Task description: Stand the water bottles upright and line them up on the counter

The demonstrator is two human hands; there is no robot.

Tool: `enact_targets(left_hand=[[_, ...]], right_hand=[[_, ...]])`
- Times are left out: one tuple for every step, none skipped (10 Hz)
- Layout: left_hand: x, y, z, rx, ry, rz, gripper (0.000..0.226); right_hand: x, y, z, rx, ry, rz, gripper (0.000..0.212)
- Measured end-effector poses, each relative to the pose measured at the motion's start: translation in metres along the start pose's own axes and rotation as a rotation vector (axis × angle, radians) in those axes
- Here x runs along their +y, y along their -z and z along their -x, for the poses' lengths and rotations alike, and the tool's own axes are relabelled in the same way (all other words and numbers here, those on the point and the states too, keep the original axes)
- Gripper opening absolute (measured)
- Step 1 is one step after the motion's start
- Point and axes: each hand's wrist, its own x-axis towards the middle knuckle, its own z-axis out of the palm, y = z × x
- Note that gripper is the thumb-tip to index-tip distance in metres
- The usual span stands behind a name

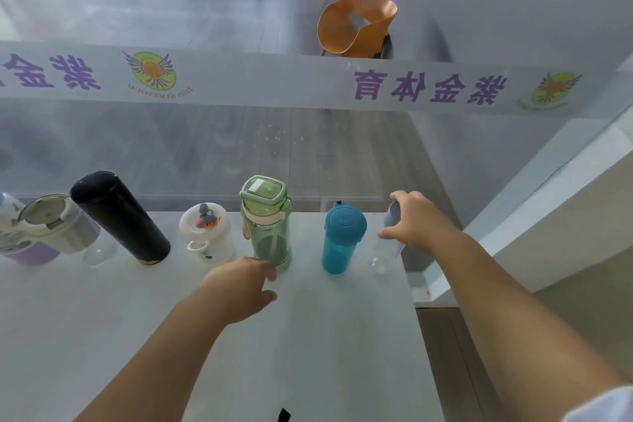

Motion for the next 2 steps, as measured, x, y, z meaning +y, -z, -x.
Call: enact_targets(left_hand=[[-0.0004, 0.0038, 0.0048, 0.017, -0.002, 0.009, 0.035], [-0.0016, 0.0069, 0.0088, 0.029, 0.007, 0.003, 0.035]], right_hand=[[-0.0052, 0.0089, 0.0029, 0.052, 0.01, 0.03, 0.086], [-0.0088, 0.0158, 0.0067, 0.105, 0.026, 0.058, 0.083]])
